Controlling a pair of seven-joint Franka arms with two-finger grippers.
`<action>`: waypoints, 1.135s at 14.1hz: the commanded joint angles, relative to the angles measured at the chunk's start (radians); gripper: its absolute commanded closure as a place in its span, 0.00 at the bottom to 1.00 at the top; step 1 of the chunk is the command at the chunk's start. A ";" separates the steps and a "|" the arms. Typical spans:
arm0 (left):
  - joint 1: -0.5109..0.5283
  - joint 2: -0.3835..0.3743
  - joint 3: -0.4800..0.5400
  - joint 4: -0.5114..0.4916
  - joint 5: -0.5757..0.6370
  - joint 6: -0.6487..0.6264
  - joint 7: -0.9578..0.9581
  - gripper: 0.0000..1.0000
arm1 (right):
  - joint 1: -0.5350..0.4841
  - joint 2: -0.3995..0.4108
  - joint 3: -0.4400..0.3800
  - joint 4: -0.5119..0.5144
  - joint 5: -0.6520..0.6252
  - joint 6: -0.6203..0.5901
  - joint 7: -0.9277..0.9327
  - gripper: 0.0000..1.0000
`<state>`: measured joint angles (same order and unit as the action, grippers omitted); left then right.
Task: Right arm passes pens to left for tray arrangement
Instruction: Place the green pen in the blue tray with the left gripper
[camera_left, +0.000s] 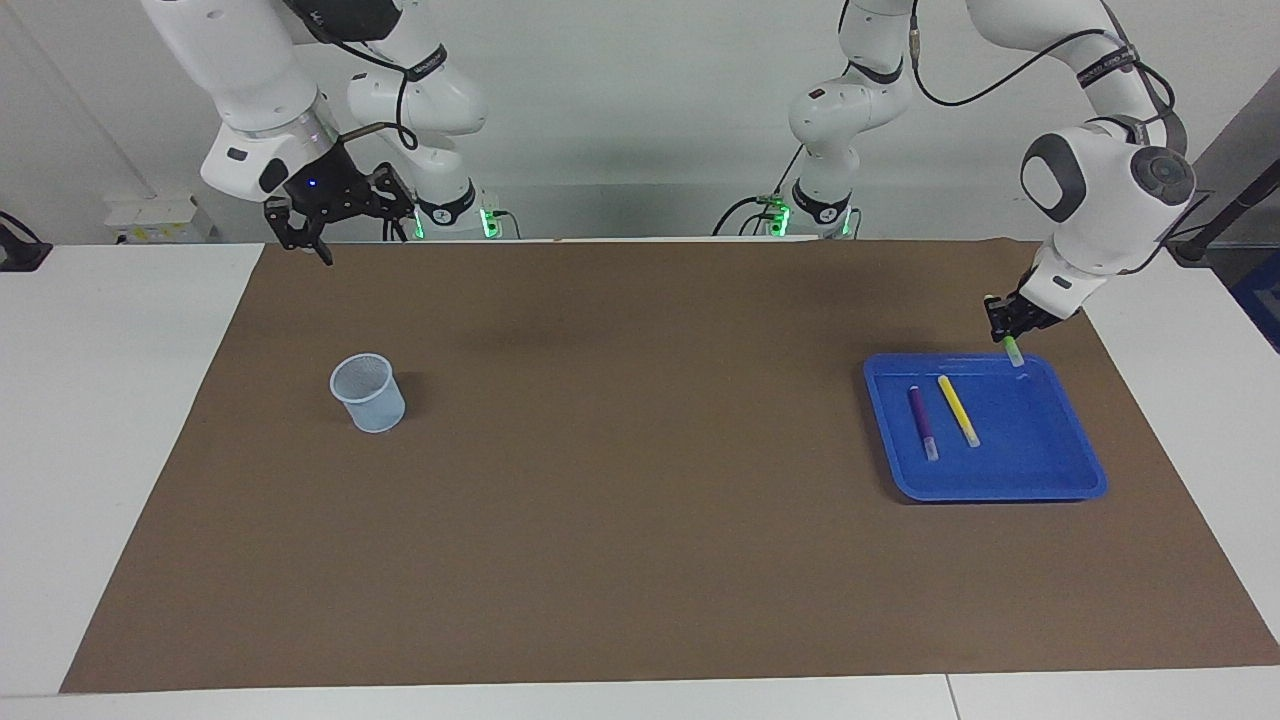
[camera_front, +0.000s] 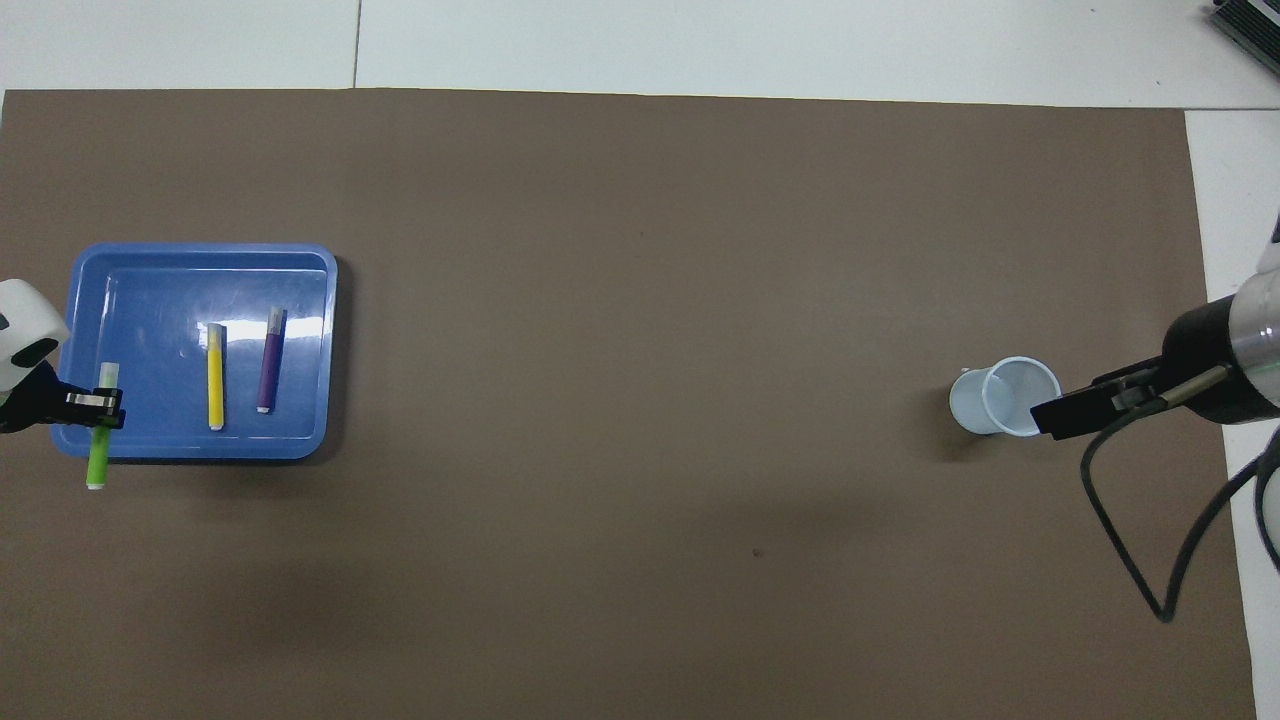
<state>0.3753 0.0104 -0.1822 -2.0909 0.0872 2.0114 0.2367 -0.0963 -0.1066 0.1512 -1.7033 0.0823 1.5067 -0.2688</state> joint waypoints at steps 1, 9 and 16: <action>0.020 0.039 -0.007 0.003 0.025 0.058 0.013 1.00 | 0.004 0.013 0.005 0.016 -0.007 -0.008 -0.001 0.00; 0.023 0.220 0.000 0.020 0.028 0.256 0.010 1.00 | 0.183 0.047 -0.129 0.081 -0.074 0.007 -0.001 0.00; 0.024 0.261 0.001 0.011 0.066 0.342 0.012 1.00 | 0.193 0.056 -0.186 0.054 -0.081 0.061 0.002 0.00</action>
<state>0.3875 0.2594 -0.1782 -2.0838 0.1132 2.3282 0.2379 0.0855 -0.0470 -0.0194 -1.6399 0.0175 1.5520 -0.2677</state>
